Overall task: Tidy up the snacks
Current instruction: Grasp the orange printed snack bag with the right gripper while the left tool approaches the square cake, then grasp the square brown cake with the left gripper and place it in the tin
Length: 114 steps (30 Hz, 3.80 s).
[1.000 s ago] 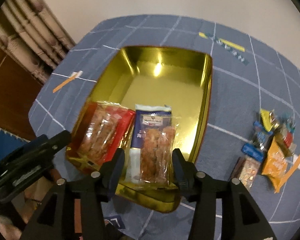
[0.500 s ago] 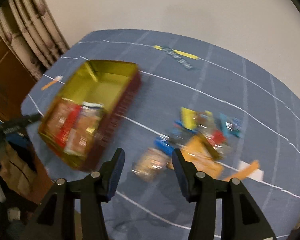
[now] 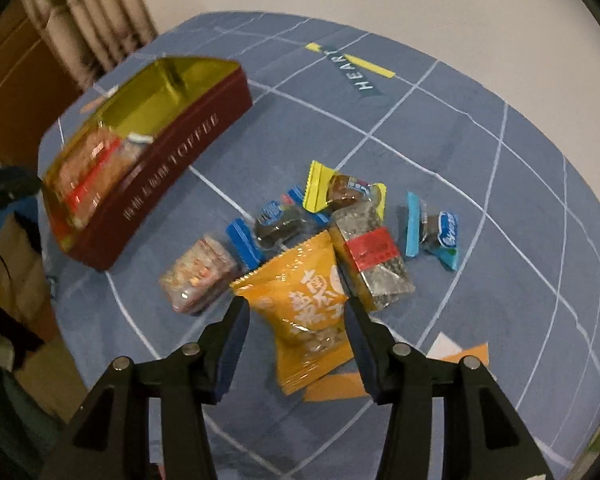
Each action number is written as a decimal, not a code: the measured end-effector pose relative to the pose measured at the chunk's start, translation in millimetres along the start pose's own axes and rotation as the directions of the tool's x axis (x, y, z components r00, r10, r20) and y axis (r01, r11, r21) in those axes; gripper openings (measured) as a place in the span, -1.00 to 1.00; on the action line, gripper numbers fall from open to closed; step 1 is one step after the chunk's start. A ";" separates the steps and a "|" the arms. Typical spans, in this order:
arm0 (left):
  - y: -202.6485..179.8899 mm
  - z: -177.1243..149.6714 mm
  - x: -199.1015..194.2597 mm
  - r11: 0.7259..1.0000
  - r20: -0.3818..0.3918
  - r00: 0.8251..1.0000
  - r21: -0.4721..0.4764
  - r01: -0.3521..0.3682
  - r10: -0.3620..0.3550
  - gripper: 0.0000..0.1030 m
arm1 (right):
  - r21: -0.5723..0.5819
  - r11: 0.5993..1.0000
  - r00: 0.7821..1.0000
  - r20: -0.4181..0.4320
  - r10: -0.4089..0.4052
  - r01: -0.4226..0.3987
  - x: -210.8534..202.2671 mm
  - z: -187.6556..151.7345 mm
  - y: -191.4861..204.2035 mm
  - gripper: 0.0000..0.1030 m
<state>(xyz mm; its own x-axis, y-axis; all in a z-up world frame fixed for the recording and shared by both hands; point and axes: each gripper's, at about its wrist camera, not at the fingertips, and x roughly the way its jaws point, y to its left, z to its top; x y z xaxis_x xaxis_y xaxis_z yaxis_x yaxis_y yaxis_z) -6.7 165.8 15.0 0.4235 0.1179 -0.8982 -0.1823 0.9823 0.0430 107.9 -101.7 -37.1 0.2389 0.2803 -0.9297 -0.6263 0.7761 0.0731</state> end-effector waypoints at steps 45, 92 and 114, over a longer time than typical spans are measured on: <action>-185.1 15.2 66.1 0.939 -0.160 0.966 0.245 0.240 -0.205 0.23 | 0.456 0.864 0.913 0.221 -0.342 0.213 -7.2 -94.0 -63.4 -0.07; -110.6 57.7 12.8 0.975 -0.026 0.982 0.116 0.190 -0.188 -0.47 | 0.452 0.862 0.901 0.237 -0.363 0.229 -5.5 -97.3 -57.7 -0.02; -28.1 38.6 71.5 0.999 -0.204 0.979 -0.052 0.010 -0.021 -0.47 | 0.450 0.862 0.901 0.234 -0.365 0.233 -4.5 -97.3 -57.9 -0.02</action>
<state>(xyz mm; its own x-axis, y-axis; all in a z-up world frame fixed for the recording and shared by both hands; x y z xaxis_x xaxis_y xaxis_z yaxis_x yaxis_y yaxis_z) 62.9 152.3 -33.5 0.2369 0.0655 -0.9693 -0.2242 0.9745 0.0111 70.9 -202.9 -72.3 0.6172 0.1013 -0.7803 -0.1507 0.9885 0.0091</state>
